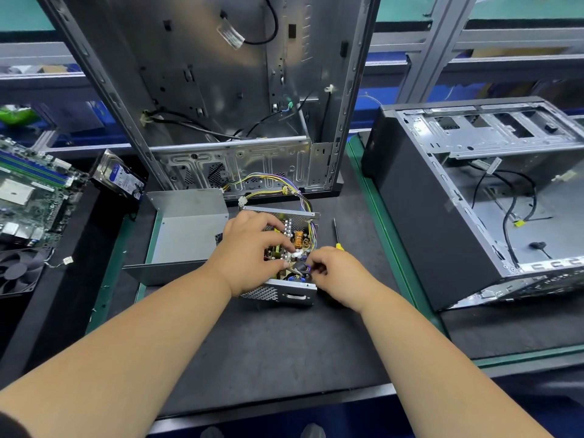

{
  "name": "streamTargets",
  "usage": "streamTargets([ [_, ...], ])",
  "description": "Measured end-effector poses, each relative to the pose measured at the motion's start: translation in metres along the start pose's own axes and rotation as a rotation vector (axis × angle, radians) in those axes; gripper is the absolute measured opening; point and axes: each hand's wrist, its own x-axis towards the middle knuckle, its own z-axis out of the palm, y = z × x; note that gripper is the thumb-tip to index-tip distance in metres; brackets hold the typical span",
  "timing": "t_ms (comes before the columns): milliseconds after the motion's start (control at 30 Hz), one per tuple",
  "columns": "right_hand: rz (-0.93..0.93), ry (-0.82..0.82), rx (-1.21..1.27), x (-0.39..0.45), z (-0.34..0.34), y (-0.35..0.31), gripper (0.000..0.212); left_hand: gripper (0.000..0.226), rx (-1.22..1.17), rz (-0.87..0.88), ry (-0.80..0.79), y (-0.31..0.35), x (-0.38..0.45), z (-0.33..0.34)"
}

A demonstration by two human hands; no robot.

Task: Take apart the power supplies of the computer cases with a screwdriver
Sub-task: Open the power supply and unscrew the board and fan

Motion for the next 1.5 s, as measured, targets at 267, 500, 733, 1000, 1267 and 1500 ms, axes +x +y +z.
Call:
streamTargets([
  [267, 0.174, -0.050, 0.562, 0.001, -0.003, -0.004, 0.024, 0.018, -0.006, -0.006, -0.021, 0.002, -0.001, -0.002],
  [500, 0.073, -0.050, 0.466, 0.004, -0.002, 0.004, 0.007, 0.016, -0.001, 0.000, -0.022, 0.004, 0.000, -0.003],
  [733, 0.126, -0.053, 0.439, 0.007, -0.001, 0.001, 0.008, 0.016, 0.002, -0.006, -0.014, 0.003, 0.000, -0.002],
  [1000, 0.193, -0.046, 0.433, 0.011, -0.003, 0.002, 0.024, 0.017, -0.005, -0.010, -0.013, 0.003, -0.001, -0.002],
  [1267, 0.101, -0.057, 0.111, 0.007, -0.002, 0.006, 0.023, 0.020, -0.021, -0.017, -0.028, 0.003, -0.001, -0.004],
  [1500, 0.073, -0.016, 0.094, 0.009, -0.001, 0.007, 0.017, 0.021, -0.010, -0.026, -0.041, 0.004, 0.001, -0.004],
])
